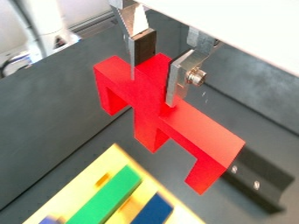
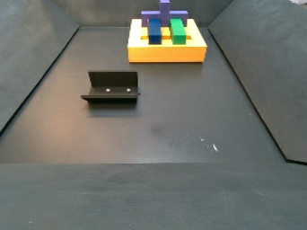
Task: Pick up the red object. Move up. Move to above the board. Insert the red object.
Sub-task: Move to above the board, then insert the red object.
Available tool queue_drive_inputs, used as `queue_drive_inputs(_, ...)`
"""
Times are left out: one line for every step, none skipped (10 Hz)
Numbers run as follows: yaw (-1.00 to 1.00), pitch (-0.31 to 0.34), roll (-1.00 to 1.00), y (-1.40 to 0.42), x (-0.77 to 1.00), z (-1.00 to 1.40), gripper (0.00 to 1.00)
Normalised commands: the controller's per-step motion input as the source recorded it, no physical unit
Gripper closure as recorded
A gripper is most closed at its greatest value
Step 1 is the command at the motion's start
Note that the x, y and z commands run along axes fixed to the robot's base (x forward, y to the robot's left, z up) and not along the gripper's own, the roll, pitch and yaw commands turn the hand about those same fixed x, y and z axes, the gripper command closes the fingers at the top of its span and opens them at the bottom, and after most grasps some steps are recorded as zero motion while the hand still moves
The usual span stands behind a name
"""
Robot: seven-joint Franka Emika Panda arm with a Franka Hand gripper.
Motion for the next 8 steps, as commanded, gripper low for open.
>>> queue_drive_inputs(0.01,0.16,0.01,-1.4,0.3,0.17,1.0)
queue_drive_inputs(0.01,0.162,0.01,-0.86,0.21,0.11,1.0)
queue_drive_inputs(0.01,0.163,0.02,-0.59,0.17,0.08,1.0)
queue_drive_inputs(0.01,0.113,0.01,-0.21,0.08,0.05,1.0)
queue_drive_inputs(0.0,0.0,0.0,0.0,0.0,-0.02,1.0)
queue_drive_inputs(0.0,0.0,0.01,0.05,-0.01,-0.1,1.0)
queue_drive_inputs(0.0,0.0,0.03,0.05,-0.04,-0.17,1.0)
queue_drive_inputs(0.0,0.0,0.07,0.11,0.0,-0.29,1.0)
